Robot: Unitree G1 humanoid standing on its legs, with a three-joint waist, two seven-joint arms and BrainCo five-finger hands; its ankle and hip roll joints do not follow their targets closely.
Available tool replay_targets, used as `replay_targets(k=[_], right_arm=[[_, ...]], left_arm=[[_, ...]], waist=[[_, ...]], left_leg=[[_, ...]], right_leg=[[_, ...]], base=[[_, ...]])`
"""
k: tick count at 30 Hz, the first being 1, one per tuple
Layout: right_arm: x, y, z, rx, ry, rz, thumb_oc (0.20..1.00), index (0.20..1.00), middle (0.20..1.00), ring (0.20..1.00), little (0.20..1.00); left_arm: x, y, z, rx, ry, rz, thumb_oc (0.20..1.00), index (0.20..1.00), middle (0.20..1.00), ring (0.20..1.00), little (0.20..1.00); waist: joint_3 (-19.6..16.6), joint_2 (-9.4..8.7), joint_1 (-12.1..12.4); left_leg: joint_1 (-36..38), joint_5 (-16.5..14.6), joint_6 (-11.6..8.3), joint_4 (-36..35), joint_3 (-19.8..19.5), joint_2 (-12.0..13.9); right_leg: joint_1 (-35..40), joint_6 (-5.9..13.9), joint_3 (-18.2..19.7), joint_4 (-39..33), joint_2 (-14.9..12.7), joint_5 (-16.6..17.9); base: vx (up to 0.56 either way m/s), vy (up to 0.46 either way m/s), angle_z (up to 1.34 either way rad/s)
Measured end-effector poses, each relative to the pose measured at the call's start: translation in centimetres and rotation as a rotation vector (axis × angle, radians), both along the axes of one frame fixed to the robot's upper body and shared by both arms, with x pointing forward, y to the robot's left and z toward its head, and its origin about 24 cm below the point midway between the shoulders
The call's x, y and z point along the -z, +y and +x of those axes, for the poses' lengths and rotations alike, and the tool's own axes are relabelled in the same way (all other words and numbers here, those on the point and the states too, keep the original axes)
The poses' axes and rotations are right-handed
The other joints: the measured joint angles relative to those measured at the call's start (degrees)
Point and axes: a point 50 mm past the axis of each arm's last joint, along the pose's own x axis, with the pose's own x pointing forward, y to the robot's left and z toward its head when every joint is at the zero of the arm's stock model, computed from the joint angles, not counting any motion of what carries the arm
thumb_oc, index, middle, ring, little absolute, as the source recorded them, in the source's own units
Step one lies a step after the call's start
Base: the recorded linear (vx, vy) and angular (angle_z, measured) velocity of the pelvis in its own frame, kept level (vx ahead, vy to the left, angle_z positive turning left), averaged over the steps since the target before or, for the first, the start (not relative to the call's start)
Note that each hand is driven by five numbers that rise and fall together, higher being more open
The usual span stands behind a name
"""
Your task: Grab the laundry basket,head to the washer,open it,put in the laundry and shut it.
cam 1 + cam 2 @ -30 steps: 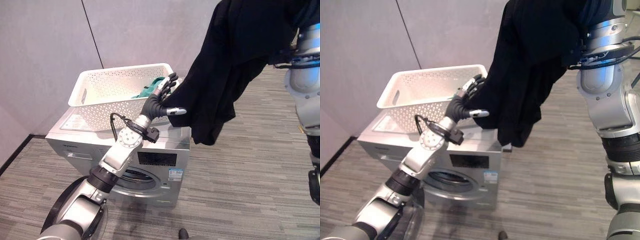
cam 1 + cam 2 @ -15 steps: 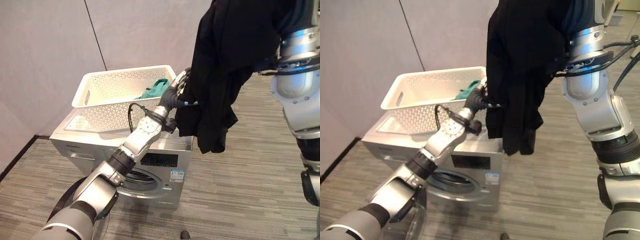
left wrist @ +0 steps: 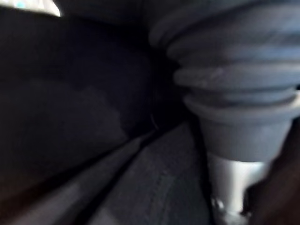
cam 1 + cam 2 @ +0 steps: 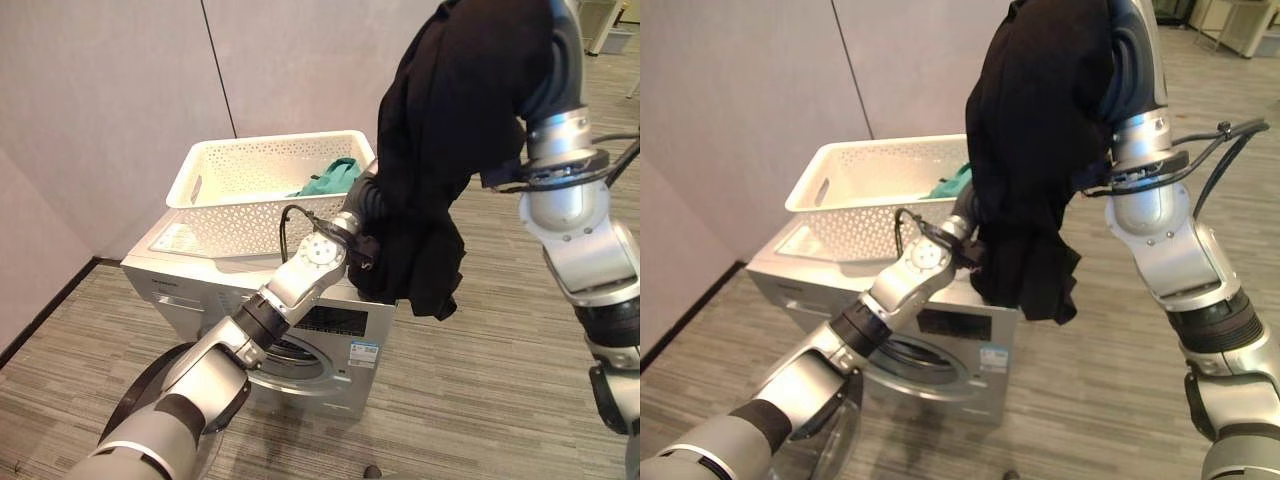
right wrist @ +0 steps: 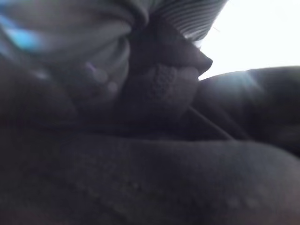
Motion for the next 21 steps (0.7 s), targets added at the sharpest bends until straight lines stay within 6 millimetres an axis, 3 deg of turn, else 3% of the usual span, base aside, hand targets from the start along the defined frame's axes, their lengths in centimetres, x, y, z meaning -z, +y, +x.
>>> replay_targets(k=[7,15,16,17,18,21], right_arm=[[0.8,1.0,0.4,-0.075,0.054,0.077,0.200,0.200,0.200,0.200,0.200],[3.5,4.7,1.4,-0.274,0.220,0.191,0.200,0.200,0.200,0.200,0.200],[3.5,4.8,1.4,-0.278,0.224,0.195,0.200,0.200,0.200,0.200,0.200],[3.5,4.8,1.4,-0.286,0.229,0.203,0.200,0.200,0.200,0.200,0.200],[3.6,4.8,1.4,-0.287,0.232,0.206,0.200,0.200,0.200,0.200,0.200],[4.0,4.7,1.3,-0.288,0.240,0.225,0.200,0.200,0.200,0.200,0.200]], left_arm=[[-0.5,-1.1,0.0,0.020,0.020,-0.008,1.000,1.000,1.000,1.000,1.000],[-1.7,-1.3,-0.5,0.022,0.072,-0.124,1.000,1.000,1.000,1.000,1.000],[-1.7,-1.4,-0.6,0.022,0.075,-0.131,0.903,0.903,0.903,0.903,0.903],[-1.7,-1.4,-0.7,0.021,0.075,-0.140,0.429,0.429,0.429,0.429,0.429],[-1.7,-1.1,-0.7,0.012,0.077,-0.157,0.200,0.200,0.200,0.200,0.200],[-1.5,-0.7,-1.3,0.013,0.084,-0.209,0.200,0.200,0.200,0.200,0.200]], waist=[[0.0,-0.01,0.3],[0.4,-0.57,0.5],[0.5,-0.75,0.5],[0.6,-0.97,0.4],[0.6,-1.02,0.5],[0.7,-1.10,0.2]], left_leg=[[-0.1,0.0,-0.04,0.0,-0.1,0.0],[0.1,0.0,-0.05,-0.1,0.4,0.4],[0.2,0.0,-0.05,-0.1,0.4,0.5],[0.3,0.0,-0.05,-0.1,0.7,0.6],[0.7,0.0,-0.05,-0.4,1.6,0.7],[1.4,0.0,-0.05,-1.1,2.3,0.8]], right_leg=[[0.0,-0.01,-0.3,0.0,0.0,0.0],[-0.1,0.03,0.1,0.0,0.1,-0.1],[-0.1,0.03,0.1,0.0,0.1,0.0],[-0.1,0.03,0.3,0.0,0.2,0.0],[-0.1,0.01,0.9,0.0,0.3,0.0],[-0.2,0.01,1.5,0.0,0.4,0.0]], base=[[0.01,-0.001,0.04],[0.00,-0.001,-0.02],[0.02,0.004,-0.04],[0.03,0.007,-0.14],[0.02,0.006,-0.20],[0.01,0.001,-0.14]])
